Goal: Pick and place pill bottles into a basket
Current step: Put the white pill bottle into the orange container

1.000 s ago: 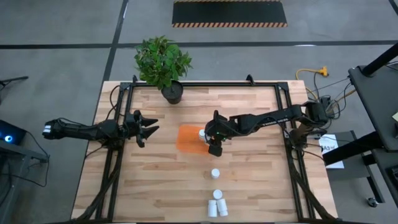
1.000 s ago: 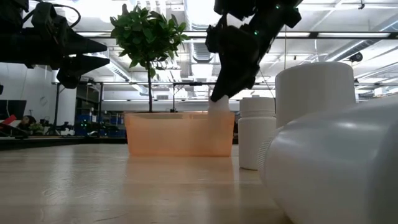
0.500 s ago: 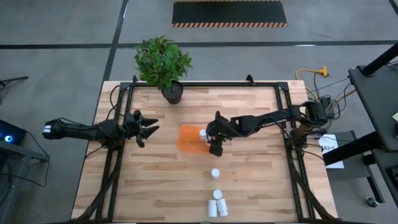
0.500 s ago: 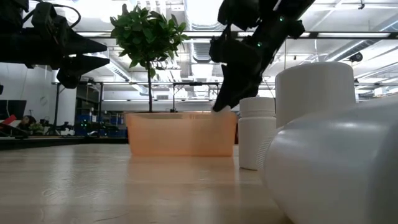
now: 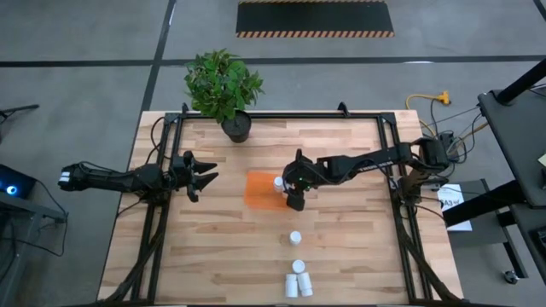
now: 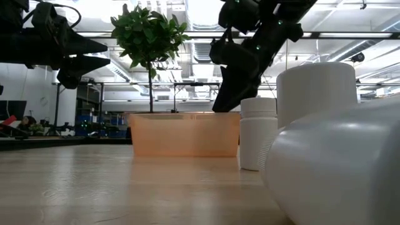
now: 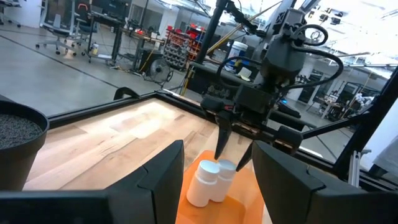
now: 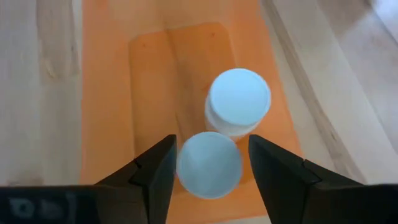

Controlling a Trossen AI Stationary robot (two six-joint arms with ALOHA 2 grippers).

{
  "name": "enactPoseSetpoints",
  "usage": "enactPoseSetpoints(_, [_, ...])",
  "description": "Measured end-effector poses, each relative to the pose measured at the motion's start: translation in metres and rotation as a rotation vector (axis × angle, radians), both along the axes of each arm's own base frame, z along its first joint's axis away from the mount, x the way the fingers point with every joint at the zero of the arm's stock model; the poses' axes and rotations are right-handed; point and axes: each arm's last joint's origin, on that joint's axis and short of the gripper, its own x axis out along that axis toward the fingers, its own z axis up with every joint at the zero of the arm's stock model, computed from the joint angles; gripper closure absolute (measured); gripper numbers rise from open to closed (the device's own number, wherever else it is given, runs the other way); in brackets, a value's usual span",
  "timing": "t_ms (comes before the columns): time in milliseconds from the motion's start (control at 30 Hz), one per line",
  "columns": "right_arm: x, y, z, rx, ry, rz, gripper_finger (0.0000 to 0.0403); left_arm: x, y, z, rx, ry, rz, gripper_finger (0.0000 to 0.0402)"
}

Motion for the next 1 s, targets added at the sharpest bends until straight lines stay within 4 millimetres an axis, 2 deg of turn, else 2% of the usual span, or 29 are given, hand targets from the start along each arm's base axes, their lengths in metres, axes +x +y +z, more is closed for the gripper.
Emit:
enactPoseSetpoints(133, [0.001, 0.000, 0.003, -0.001, -0.003, 0.000, 0.0213, 0.000, 0.000, 0.000, 0.000, 0.000, 0.000, 0.0228])
enactPoseSetpoints(333, [0.005, 0.000, 0.022, -0.001, 0.001, 0.008, 0.0212, 0.000, 0.000, 0.000, 0.000, 0.000, 0.000, 0.0228])
enactPoseSetpoints(533, [0.008, 0.011, 0.035, 0.163, -0.027, 0.115, 0.0206, 0.000, 0.000, 0.000, 0.000, 0.000, 0.000, 0.0228])
enactPoseSetpoints(633, [0.005, 0.020, 0.034, 0.228, 0.011, 0.138, 0.0185, 0.000, 0.000, 0.000, 0.000, 0.000, 0.000, 0.0228])
enactPoseSetpoints(833, [-0.003, 0.045, 0.032, 0.364, 0.093, 0.175, 0.0112, 0.000, 0.000, 0.000, 0.000, 0.000, 0.000, 0.0228])
enactPoseSetpoints(1000, [-0.011, 0.078, 0.031, 0.339, 0.143, 0.279, 0.0075, 0.000, 0.000, 0.000, 0.000, 0.000, 0.000, 0.0228])
